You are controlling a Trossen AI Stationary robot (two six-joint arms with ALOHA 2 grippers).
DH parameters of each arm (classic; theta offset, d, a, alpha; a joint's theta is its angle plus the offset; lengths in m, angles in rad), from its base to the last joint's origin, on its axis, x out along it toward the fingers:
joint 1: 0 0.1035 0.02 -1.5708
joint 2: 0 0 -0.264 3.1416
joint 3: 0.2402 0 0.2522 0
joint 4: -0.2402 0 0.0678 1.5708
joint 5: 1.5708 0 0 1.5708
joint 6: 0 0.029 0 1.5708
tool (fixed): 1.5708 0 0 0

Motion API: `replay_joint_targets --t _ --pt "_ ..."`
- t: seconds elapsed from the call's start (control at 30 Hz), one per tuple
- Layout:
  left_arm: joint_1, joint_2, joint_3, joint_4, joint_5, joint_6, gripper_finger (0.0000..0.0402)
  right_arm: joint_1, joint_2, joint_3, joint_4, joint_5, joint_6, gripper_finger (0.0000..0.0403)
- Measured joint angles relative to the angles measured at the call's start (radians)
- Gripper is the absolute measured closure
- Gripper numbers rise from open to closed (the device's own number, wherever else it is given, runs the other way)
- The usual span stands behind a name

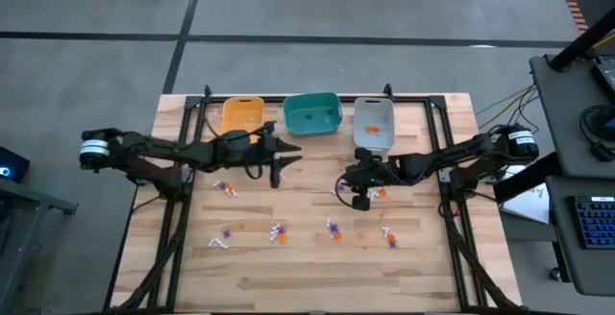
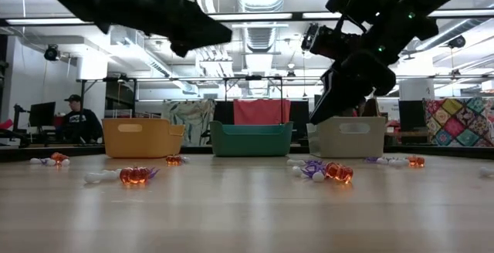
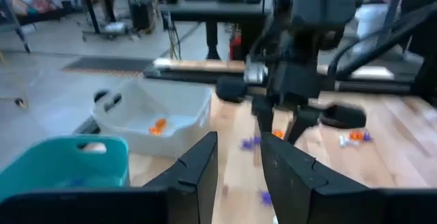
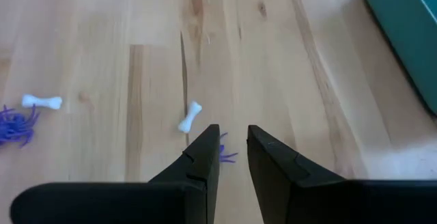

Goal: Sort Halloween decoration
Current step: Put the violet spider toy into the blue green bin

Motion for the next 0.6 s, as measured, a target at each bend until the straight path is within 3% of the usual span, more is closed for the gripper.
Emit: replay_joint_targets --t 0.2,0.6 --pt "0.000 -0.060 -0.055 0.040 -0.024 -0.011 0.0306 0.000 0.011 -0.004 -0.001 0.000 0.045 0.0298" --pt "0.001 -0.057 -0.060 0.060 -0.025 -0.013 0.0306 0.000 0.141 -0.004 0.075 -0.002 0.087 0.0205"
